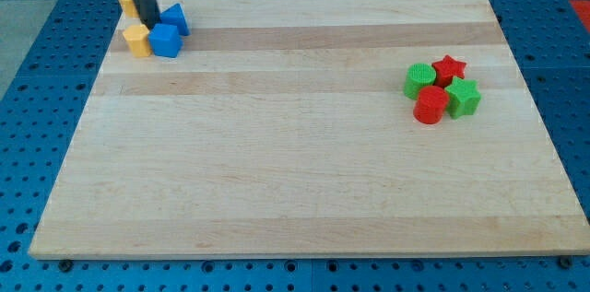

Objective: Push the blue triangle parallel to the yellow hexagon

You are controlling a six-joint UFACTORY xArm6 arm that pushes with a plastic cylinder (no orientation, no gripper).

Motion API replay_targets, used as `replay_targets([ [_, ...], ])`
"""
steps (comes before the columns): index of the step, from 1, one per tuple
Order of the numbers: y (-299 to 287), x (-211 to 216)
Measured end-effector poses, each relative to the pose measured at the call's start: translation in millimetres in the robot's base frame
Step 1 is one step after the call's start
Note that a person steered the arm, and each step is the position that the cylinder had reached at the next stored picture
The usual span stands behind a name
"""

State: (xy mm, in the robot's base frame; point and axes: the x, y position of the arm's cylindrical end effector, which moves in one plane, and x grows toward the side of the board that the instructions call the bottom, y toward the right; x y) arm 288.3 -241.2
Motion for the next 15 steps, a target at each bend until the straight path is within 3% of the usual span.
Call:
replay_targets([
  [1, 0, 64],
  [4, -42, -18],
  [5, -29, -61],
  [6, 22, -55],
  [7, 45, 16],
  [8, 45, 44],
  [10, 38, -18],
  [11, 56, -7],
  [13, 117, 69],
  [14, 116, 23],
  [15, 58, 0],
])
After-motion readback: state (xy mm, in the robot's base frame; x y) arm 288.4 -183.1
